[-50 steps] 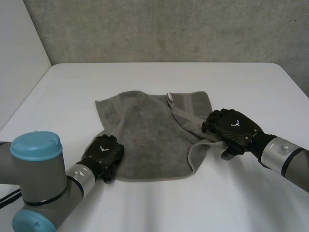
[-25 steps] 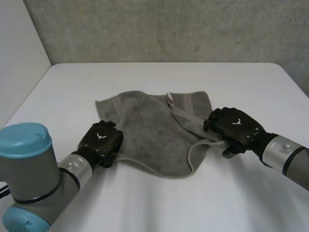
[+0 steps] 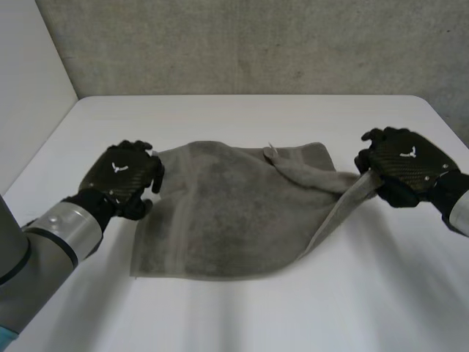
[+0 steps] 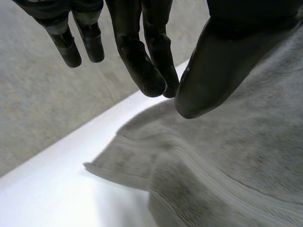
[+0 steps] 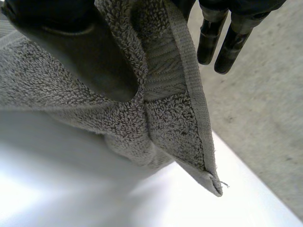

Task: Fold the towel.

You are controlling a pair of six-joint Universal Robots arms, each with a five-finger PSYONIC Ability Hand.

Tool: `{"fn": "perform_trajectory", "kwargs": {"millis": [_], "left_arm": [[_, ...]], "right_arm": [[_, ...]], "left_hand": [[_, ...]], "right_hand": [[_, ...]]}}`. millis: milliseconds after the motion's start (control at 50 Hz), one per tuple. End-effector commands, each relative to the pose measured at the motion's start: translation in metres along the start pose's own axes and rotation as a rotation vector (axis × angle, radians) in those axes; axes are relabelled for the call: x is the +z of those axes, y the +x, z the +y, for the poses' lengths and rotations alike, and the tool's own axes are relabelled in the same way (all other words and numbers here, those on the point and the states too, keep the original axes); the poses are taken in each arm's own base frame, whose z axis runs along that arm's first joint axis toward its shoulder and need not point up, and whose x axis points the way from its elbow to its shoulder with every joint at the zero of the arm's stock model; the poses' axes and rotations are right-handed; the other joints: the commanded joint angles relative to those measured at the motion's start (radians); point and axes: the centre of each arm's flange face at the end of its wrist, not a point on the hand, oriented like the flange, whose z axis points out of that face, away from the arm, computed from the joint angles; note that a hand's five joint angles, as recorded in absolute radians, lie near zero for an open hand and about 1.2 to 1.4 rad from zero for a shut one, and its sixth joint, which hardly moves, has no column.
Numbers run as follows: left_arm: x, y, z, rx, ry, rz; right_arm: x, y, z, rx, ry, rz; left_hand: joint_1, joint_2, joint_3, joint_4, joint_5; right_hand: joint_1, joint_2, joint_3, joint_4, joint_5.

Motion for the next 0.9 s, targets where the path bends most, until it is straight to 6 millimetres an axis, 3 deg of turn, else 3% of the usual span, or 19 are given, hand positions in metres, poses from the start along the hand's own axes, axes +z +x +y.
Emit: {"fn": "perform_trajectory", "kwargs": {"millis": [20, 60, 100, 260, 460, 900], "left_arm": [[0.002, 0.019, 0.032, -0.024, -0.105, 0.068], [0.001, 0.037, 0.045, -0.023, -0.148, 0.131], [0.0, 0.046, 0.05, -0.018, -0.162, 0.157], [-0.001, 0.06, 0.055, 0.003, -0.161, 0.192], [0.008, 0.051, 0.065, 0.013, -0.146, 0.143], [0.018, 0.055, 0.084, 0.048, -0.174, 0.154]], "right_arm": [[0.01, -0.009, 0.021, 0.045, -0.047, -0.039], [0.014, -0.007, 0.026, 0.066, -0.062, -0.034], [0.015, -0.006, 0.028, 0.07, -0.071, -0.027], [0.02, -0.023, 0.028, 0.067, -0.082, -0.069], [0.02, -0.024, 0.029, 0.065, -0.082, -0.075], [0.019, -0.026, 0.031, 0.063, -0.087, -0.081]], "left_hand": [[0.305, 0.05, -0.042, -0.056, 0.317], [-0.451, -0.706, -0.042, -0.056, -0.439], [-0.563, -0.817, -0.042, -0.056, -0.551], [-0.605, -0.859, -0.042, -0.056, -0.593], [-0.59, -0.845, -0.042, -0.056, -0.578], [-0.464, -0.719, -0.042, -0.056, -0.452]], "right_hand": [[0.111, 0.135, -0.05, -0.078, 0.098], [0.111, 0.135, -0.05, -0.078, 0.098], [0.111, 0.135, -0.05, -0.078, 0.098], [0.111, 0.135, -0.05, -0.078, 0.098], [0.111, 0.135, -0.05, -0.078, 0.098], [0.111, 0.135, -0.05, -0.078, 0.098]]}}
